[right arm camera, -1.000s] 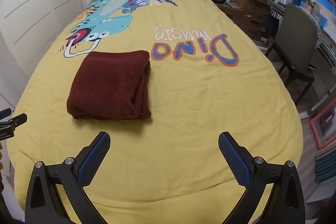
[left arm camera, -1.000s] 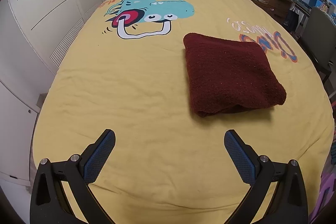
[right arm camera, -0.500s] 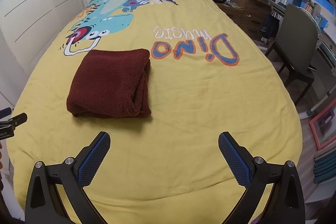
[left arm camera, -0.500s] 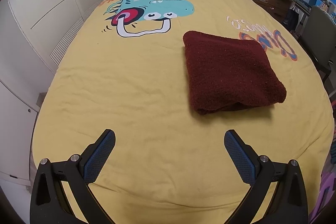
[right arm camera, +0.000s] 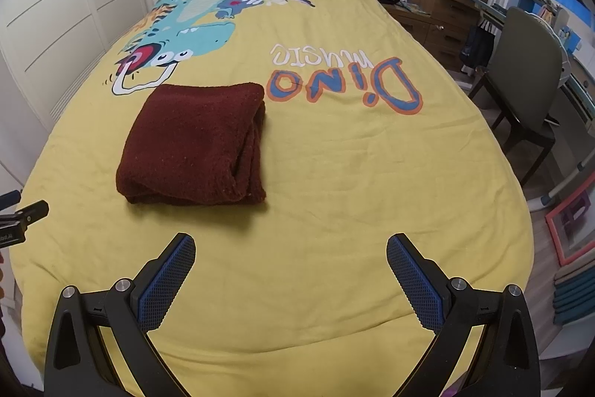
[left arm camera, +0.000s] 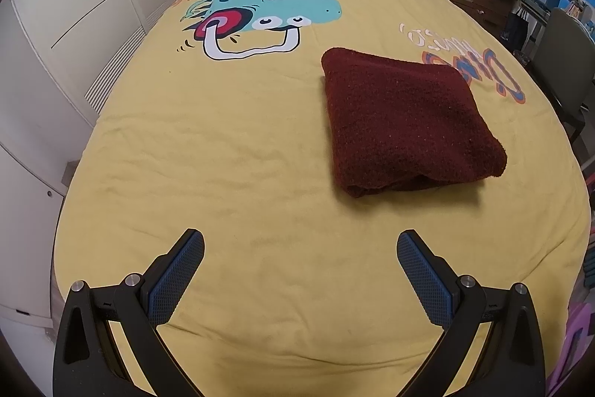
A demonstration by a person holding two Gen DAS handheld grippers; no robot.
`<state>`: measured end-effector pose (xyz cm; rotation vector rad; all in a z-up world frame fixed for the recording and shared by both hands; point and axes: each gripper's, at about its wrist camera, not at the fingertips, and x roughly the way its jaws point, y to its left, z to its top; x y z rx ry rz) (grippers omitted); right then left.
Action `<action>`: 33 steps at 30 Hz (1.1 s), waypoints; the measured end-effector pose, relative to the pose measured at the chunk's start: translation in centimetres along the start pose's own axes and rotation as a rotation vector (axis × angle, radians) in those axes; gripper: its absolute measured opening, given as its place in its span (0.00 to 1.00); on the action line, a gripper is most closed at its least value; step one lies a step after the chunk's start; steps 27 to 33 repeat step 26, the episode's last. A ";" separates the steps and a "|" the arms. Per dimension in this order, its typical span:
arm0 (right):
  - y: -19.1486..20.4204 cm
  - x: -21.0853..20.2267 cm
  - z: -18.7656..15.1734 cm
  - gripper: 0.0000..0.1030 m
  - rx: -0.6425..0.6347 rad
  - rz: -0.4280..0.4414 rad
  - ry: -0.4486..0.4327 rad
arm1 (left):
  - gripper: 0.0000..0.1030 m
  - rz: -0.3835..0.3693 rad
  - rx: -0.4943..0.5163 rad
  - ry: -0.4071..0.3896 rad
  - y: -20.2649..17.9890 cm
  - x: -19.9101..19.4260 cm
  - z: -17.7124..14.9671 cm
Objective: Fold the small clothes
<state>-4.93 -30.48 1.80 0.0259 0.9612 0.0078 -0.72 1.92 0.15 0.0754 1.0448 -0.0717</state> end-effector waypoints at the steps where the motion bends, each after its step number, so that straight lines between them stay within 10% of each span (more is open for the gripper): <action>1: 0.0 0.0 0.0 1.00 0.000 0.000 0.000 | 0.99 0.000 0.000 0.001 0.0 0.0 0.0; 33: -0.2 0.4 -0.5 1.00 -0.014 -0.002 0.016 | 0.99 -0.024 0.001 0.015 -0.4 0.2 -0.6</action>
